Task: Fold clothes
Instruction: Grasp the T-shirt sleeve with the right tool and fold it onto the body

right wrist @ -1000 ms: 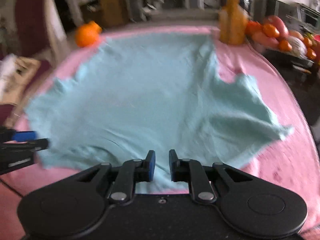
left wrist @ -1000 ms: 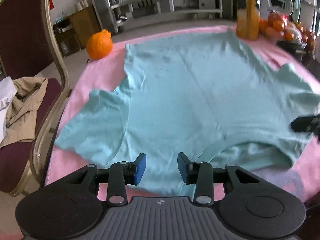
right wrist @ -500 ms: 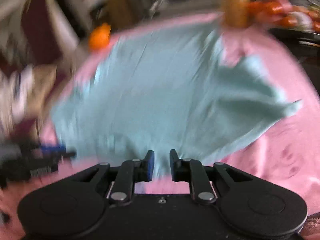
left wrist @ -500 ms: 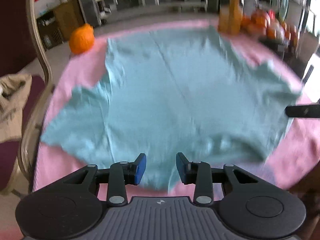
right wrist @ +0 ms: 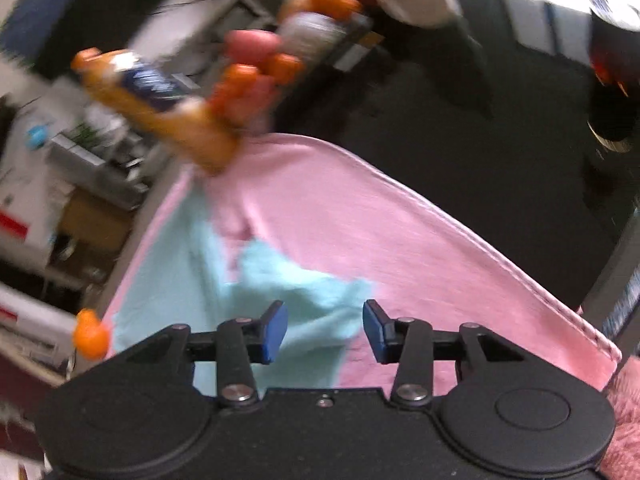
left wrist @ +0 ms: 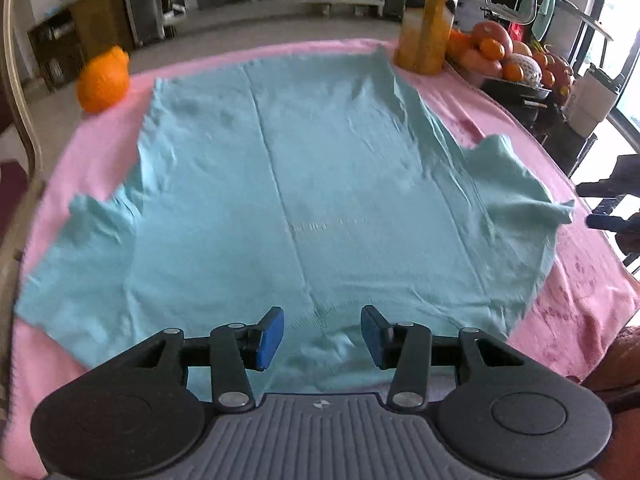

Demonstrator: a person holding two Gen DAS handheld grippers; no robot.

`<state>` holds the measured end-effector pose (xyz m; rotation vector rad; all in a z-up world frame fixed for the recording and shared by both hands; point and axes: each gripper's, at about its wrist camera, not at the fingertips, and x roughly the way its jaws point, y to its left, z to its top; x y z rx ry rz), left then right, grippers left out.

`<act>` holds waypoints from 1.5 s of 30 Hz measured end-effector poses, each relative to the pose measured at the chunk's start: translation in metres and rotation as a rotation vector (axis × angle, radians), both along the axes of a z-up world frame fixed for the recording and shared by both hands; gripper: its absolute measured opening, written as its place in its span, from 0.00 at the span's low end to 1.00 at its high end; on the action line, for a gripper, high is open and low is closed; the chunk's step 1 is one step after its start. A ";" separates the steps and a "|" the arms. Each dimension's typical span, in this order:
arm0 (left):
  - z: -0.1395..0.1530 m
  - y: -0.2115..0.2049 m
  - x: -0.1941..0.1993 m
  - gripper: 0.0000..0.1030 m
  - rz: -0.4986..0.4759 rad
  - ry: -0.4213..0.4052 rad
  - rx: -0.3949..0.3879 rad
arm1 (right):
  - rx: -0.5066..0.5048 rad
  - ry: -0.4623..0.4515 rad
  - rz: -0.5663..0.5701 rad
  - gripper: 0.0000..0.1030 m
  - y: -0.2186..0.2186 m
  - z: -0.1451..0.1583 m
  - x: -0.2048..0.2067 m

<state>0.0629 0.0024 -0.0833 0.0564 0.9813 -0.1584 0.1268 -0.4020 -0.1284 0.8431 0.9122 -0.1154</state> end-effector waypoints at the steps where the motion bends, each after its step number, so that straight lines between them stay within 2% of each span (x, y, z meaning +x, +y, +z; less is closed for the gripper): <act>1: -0.002 0.000 -0.001 0.44 0.001 -0.003 0.007 | 0.005 0.020 -0.014 0.39 -0.002 -0.006 0.002; 3: -0.005 0.000 -0.002 0.44 0.001 -0.009 0.021 | 0.026 0.033 -0.042 0.36 -0.004 -0.016 0.008; 5: -0.007 0.001 -0.003 0.44 -0.003 -0.009 0.029 | 0.049 0.042 -0.070 0.29 -0.005 -0.025 0.013; 9: -0.009 0.003 -0.005 0.44 0.001 -0.011 0.031 | 0.030 0.039 -0.104 0.04 -0.003 -0.035 0.023; 11: -0.007 0.004 -0.006 0.44 0.004 -0.025 0.045 | 0.010 0.015 -0.120 0.02 -0.001 -0.033 0.018; 15: -0.003 0.008 -0.009 0.44 0.011 -0.046 0.042 | -0.124 -0.120 -0.035 0.02 0.022 -0.004 0.010; 20: 0.001 0.012 -0.014 0.44 0.033 -0.076 0.070 | -0.358 -0.310 0.190 0.02 0.090 0.032 0.005; 23: 0.002 0.020 -0.015 0.44 0.058 -0.078 0.069 | -0.531 -0.414 0.412 0.02 0.150 0.044 -0.008; 27: 0.001 0.029 -0.014 0.44 0.095 -0.069 0.065 | -0.776 -0.486 0.771 0.02 0.228 0.025 -0.028; 29: 0.001 0.030 -0.014 0.44 0.106 -0.066 0.068 | -0.847 -0.447 0.948 0.03 0.251 0.007 -0.037; 33: 0.000 0.027 -0.013 0.44 0.104 -0.066 0.071 | -0.794 -0.379 1.003 0.20 0.240 0.005 -0.036; 34: -0.001 0.027 -0.012 0.44 0.103 -0.064 0.071 | -0.743 -0.372 0.954 0.23 0.229 0.011 -0.033; 37: -0.003 0.024 -0.010 0.44 0.101 -0.054 0.074 | -0.560 -0.340 0.740 0.23 0.185 0.027 -0.018; 38: -0.005 0.022 -0.009 0.44 0.098 -0.049 0.077 | -0.518 -0.308 0.685 0.19 0.173 0.024 -0.012; 39: -0.007 0.021 -0.009 0.44 0.095 -0.044 0.080 | -0.476 -0.275 0.630 0.09 0.160 0.022 -0.007; 42: -0.011 0.018 -0.006 0.44 0.086 -0.029 0.092 | -0.351 -0.177 0.466 0.07 0.122 0.014 0.009; 43: -0.013 0.017 -0.006 0.44 0.085 -0.023 0.097 | -0.342 -0.149 0.465 0.07 0.121 0.009 0.012; 45: -0.015 0.017 -0.006 0.44 0.085 -0.013 0.106 | -0.418 -0.087 0.530 0.07 0.134 -0.001 0.013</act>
